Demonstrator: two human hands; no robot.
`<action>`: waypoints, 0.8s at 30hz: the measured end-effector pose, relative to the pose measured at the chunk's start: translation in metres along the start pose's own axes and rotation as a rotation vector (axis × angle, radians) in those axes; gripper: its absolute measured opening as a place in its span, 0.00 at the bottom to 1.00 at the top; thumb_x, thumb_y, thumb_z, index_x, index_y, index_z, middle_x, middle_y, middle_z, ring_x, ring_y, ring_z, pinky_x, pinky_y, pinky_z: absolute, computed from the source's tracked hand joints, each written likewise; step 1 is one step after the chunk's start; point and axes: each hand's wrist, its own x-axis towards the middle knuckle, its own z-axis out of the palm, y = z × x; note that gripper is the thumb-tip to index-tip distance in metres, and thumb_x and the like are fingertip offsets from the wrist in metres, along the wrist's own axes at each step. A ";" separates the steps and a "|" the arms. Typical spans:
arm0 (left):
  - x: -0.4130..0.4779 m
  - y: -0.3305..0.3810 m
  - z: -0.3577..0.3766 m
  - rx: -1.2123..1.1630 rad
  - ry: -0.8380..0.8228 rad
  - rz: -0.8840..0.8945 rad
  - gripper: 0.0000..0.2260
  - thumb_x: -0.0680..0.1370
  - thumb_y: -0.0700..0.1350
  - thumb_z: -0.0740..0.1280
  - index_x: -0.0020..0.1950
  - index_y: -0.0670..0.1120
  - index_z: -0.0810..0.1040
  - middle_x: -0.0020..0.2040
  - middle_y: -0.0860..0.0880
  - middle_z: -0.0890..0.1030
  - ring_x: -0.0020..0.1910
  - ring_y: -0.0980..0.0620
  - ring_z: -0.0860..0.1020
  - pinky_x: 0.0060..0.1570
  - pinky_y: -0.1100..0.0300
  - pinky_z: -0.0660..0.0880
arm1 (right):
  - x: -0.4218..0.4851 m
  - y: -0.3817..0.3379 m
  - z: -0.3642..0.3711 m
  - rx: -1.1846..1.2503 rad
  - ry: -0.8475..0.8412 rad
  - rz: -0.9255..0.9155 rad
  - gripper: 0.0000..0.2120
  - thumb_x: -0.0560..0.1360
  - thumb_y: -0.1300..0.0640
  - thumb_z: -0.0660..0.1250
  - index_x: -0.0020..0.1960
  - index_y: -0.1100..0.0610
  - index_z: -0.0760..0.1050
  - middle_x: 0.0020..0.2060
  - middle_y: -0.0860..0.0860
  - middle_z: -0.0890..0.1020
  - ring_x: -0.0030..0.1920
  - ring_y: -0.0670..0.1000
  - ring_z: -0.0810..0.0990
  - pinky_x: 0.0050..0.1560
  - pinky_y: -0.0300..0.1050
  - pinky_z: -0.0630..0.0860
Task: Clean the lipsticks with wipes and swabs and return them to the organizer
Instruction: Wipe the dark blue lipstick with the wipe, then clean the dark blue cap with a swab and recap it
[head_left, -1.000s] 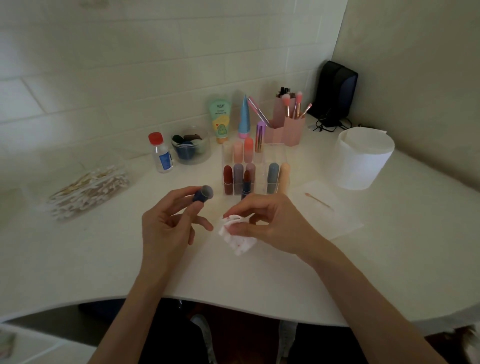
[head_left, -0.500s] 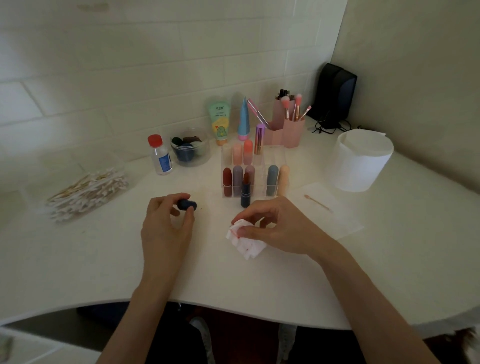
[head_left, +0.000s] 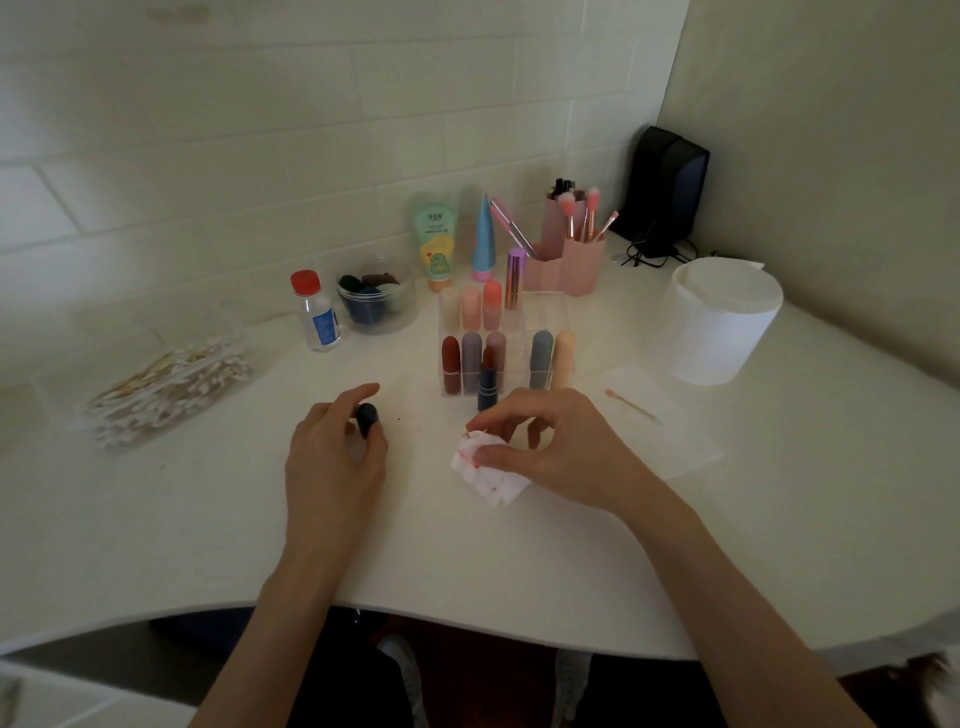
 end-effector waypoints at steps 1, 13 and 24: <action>0.000 0.000 0.000 -0.002 0.002 -0.004 0.15 0.80 0.43 0.68 0.67 0.53 0.78 0.50 0.52 0.77 0.50 0.52 0.76 0.50 0.60 0.68 | 0.000 -0.001 0.001 -0.005 0.013 -0.005 0.12 0.73 0.52 0.78 0.56 0.49 0.86 0.45 0.39 0.85 0.47 0.43 0.82 0.44 0.31 0.73; -0.008 0.024 -0.010 -0.060 0.194 0.144 0.17 0.77 0.40 0.70 0.66 0.49 0.77 0.64 0.48 0.72 0.62 0.48 0.75 0.58 0.57 0.74 | 0.002 -0.003 0.006 -0.127 -0.042 0.042 0.11 0.76 0.46 0.74 0.57 0.47 0.85 0.48 0.39 0.85 0.46 0.39 0.81 0.41 0.29 0.73; -0.011 0.050 0.002 -0.197 0.011 0.220 0.10 0.79 0.41 0.68 0.60 0.47 0.80 0.50 0.53 0.83 0.46 0.58 0.79 0.50 0.70 0.74 | 0.002 -0.001 0.004 -0.081 0.031 0.042 0.10 0.75 0.48 0.75 0.53 0.50 0.86 0.44 0.39 0.85 0.46 0.41 0.81 0.43 0.31 0.73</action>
